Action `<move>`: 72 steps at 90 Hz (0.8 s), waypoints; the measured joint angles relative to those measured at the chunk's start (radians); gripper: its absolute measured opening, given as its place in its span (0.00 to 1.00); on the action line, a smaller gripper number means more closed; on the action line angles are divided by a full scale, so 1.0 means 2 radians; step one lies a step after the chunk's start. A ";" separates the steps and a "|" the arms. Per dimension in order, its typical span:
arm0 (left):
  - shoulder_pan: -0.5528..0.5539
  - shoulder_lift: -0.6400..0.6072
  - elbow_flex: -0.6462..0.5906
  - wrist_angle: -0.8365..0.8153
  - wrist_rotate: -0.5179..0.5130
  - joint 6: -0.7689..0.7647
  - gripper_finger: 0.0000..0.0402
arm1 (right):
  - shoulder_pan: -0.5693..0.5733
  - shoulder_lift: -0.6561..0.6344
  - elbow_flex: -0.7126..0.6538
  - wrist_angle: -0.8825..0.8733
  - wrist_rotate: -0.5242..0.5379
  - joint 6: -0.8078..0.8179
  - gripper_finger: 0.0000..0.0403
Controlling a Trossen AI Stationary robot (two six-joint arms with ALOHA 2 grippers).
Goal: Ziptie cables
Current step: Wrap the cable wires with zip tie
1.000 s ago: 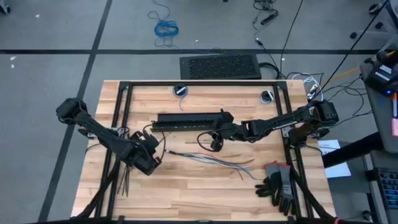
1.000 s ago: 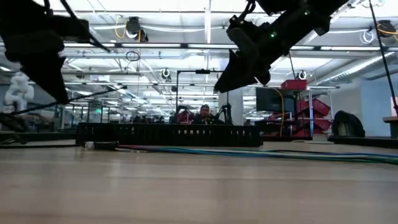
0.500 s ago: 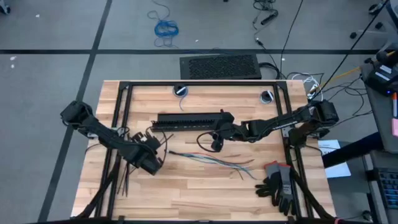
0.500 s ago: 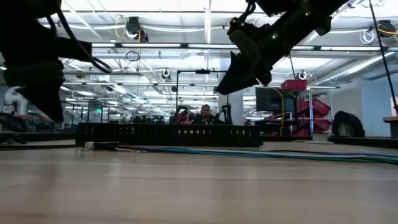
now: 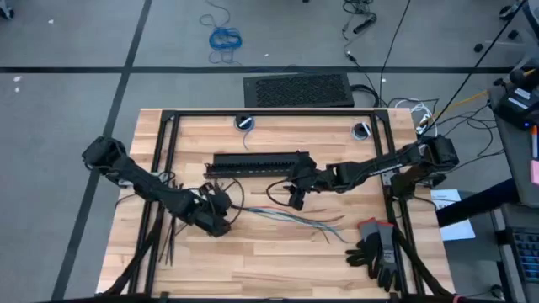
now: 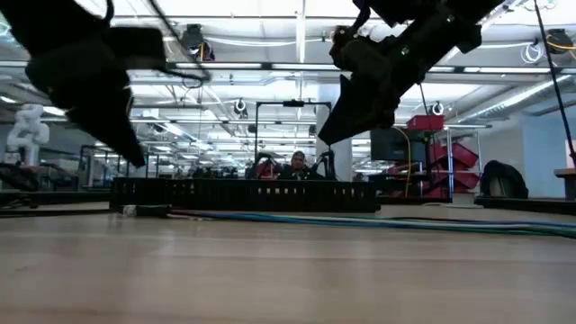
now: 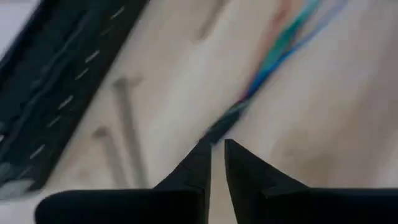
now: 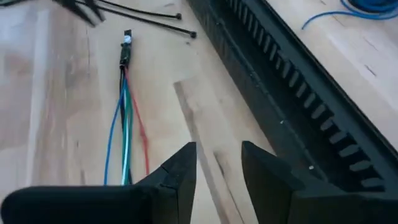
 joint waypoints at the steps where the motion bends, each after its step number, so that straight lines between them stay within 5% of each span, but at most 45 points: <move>1: 0.001 0.000 0.000 0.005 0.002 0.004 0.09 | 0.000 0.000 0.000 -0.001 0.001 0.001 0.29; 17: 0.030 0.000 -0.014 0.009 0.011 -0.006 0.09 | -0.012 0.000 0.000 -0.034 0.005 0.016 0.29; 38: 0.078 -0.001 -0.038 0.002 0.091 -0.017 0.09 | -0.018 0.000 0.000 -0.058 -0.053 0.032 0.29; 72: 0.120 -0.001 -0.097 0.072 0.111 0.014 0.09 | -0.017 0.000 0.000 -0.057 -0.053 0.036 0.29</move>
